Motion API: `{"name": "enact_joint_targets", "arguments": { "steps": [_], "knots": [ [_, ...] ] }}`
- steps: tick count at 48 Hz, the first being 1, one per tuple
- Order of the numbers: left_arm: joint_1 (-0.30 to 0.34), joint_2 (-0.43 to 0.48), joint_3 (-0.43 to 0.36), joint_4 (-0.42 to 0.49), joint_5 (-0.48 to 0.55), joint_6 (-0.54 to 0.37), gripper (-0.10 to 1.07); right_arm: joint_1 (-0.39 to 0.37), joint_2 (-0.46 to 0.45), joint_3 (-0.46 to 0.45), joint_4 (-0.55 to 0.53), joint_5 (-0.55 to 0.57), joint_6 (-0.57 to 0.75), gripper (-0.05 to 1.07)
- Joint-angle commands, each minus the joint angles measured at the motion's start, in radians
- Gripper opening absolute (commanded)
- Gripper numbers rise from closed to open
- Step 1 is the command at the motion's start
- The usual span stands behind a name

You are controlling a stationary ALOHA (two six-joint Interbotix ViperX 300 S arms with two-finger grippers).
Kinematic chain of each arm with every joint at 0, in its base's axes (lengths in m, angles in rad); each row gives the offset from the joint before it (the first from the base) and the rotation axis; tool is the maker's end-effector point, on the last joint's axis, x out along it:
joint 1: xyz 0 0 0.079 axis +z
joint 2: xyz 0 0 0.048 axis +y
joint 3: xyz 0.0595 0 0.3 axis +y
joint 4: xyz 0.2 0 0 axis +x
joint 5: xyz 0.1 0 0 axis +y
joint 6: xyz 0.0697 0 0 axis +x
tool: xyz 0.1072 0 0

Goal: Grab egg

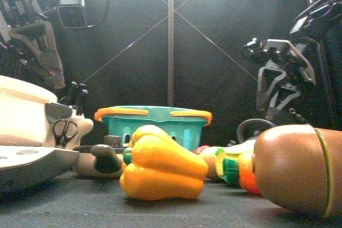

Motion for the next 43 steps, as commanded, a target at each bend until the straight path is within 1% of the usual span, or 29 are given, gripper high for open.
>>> {"name": "enact_joint_targets", "arguments": {
  "steps": [1, 3, 7, 9, 12, 13, 18, 21, 26, 29, 43],
  "knots": [
    [0.000, -0.012, -0.020, 0.011, -0.052, 0.002, 0.75, 0.066, -0.025, -0.009, 0.012, 0.002, -0.005, 0.83],
    [-0.002, -0.017, -0.018, 0.015, -0.086, 0.002, 0.75, 0.100, -0.028, -0.002, 0.015, 0.002, -0.005, 0.83],
    [-0.003, -0.023, -0.012, 0.028, -0.187, 0.003, 0.75, 0.178, -0.029, 0.017, 0.026, 0.005, -0.005, 0.83],
    [-0.003, -0.025, -0.008, 0.038, -0.241, 0.003, 0.75, 0.233, -0.026, 0.031, 0.031, 0.008, 0.000, 0.83],
    [-0.003, -0.025, 0.006, 0.061, -0.318, 0.002, 0.75, 0.296, -0.018, 0.044, 0.034, 0.011, 0.006, 0.83],
    [-0.002, -0.023, 0.014, 0.071, -0.353, 0.000, 0.75, 0.314, -0.012, 0.049, 0.032, 0.011, 0.006, 0.83],
    [0.002, -0.023, 0.040, 0.094, -0.457, 0.000, 0.75, 0.380, 0.021, 0.052, 0.028, 0.020, 0.006, 0.83],
    [0.002, -0.023, 0.051, 0.100, -0.512, 0.002, 0.75, 0.393, 0.044, 0.051, 0.021, 0.028, 0.005, 0.83],
    [0.005, -0.023, 0.061, 0.103, -0.584, 0.002, 0.75, 0.393, 0.084, 0.051, 0.015, 0.043, 0.006, 0.84],
    [0.008, -0.023, 0.063, 0.103, -0.609, 0.002, 0.75, 0.391, 0.109, 0.051, 0.015, 0.044, 0.006, 0.84],
    [0.055, -0.008, 0.066, 0.107, -0.629, 0.003, 0.75, 0.336, 0.204, 0.038, 0.008, 0.048, -0.005, 0.84]
  ]
}}
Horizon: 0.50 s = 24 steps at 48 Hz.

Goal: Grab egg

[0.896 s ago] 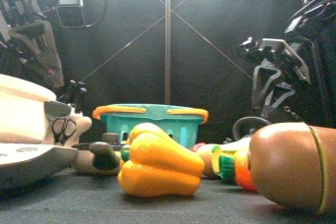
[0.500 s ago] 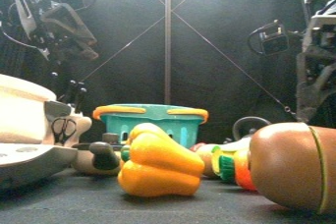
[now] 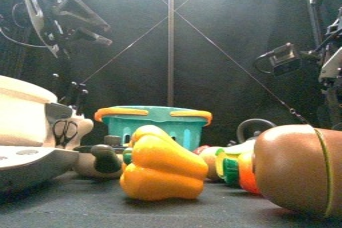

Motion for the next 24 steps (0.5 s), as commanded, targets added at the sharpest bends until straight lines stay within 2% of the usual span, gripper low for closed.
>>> {"name": "enact_joint_targets", "arguments": {
  "steps": [1, 15, 24],
  "knots": [
    [0.021, 0.006, -0.009, 0.005, -0.017, 0.002, 0.75, -0.014, 0.012, -0.028, -0.008, 0.003, -0.002, 0.84],
    [0.052, 0.008, 0.003, 0.014, -0.041, 0.000, 0.74, 0.002, 0.029, -0.101, -0.080, -0.012, -0.006, 0.82],
    [0.052, 0.006, 0.006, 0.012, -0.043, -0.002, 0.74, 0.020, 0.067, -0.109, -0.083, -0.015, -0.003, 0.72]
  ]
}}
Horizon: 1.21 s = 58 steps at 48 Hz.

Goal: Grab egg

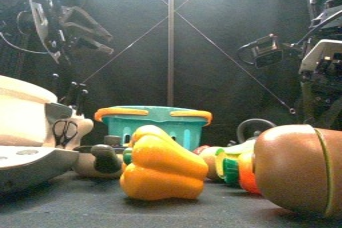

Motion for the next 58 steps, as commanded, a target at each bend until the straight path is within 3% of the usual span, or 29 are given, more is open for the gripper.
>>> {"name": "enact_joint_targets", "arguments": {
  "steps": [1, 8, 21, 38, 44, 58],
  "knots": [
    [0.003, 0.002, -0.014, 0.003, -0.009, 0.000, 0.74, 0.012, 0.008, -0.020, 0.003, -0.005, 0.002, 0.70],
    [0.003, 0.000, -0.012, 0.003, -0.009, 0.000, 0.74, 0.034, 0.015, -0.032, 0.018, -0.002, 0.000, 0.65],
    [0.008, 0.000, -0.009, 0.003, -0.009, 0.000, 0.74, 0.028, 0.014, -0.043, -0.009, 0.023, -0.002, 0.64],
    [0.008, 0.002, -0.006, 0.003, -0.009, -0.002, 0.74, -0.121, 0.049, -0.114, -0.288, 0.014, 0.025, 0.65],
    [0.008, 0.000, -0.006, 0.002, -0.009, -0.002, 0.74, -0.166, 0.072, -0.133, -0.288, -0.037, 0.026, 0.66],
    [0.008, 0.002, 0.000, 0.002, -0.009, 0.000, 0.74, -0.166, 0.098, -0.130, -0.275, -0.227, 0.026, 0.71]
  ]
}}
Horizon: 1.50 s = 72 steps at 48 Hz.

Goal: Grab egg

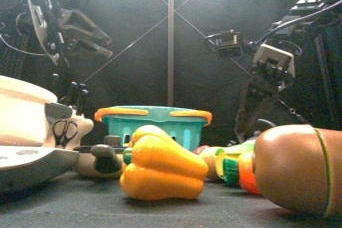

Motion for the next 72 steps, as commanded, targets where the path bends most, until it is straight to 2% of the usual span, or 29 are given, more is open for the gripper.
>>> {"name": "enact_joint_targets", "arguments": {
  "steps": [1, 13, 36, 60, 72],
  "knots": [
    [0.002, 0.000, -0.011, 0.002, -0.008, 0.000, 0.74, -0.005, 0.000, -0.018, 0.008, -0.057, 0.000, 0.71],
    [0.002, 0.000, -0.008, 0.000, -0.009, -0.002, 0.74, -0.003, 0.018, -0.038, 0.012, -0.078, -0.003, 0.76],
    [0.003, 0.000, -0.002, 0.000, -0.009, -0.005, 0.74, 0.008, 0.037, -0.063, 0.009, -0.114, -0.011, 0.91],
    [0.003, 0.002, 0.009, -0.017, -0.009, -0.005, 0.74, 0.006, 0.141, -0.104, 0.000, -0.158, -0.014, 0.94],
    [0.003, 0.002, 0.015, -0.018, -0.009, -0.005, 0.74, 0.000, 0.158, -0.112, 0.006, -0.179, -0.014, 0.94]
  ]
}}
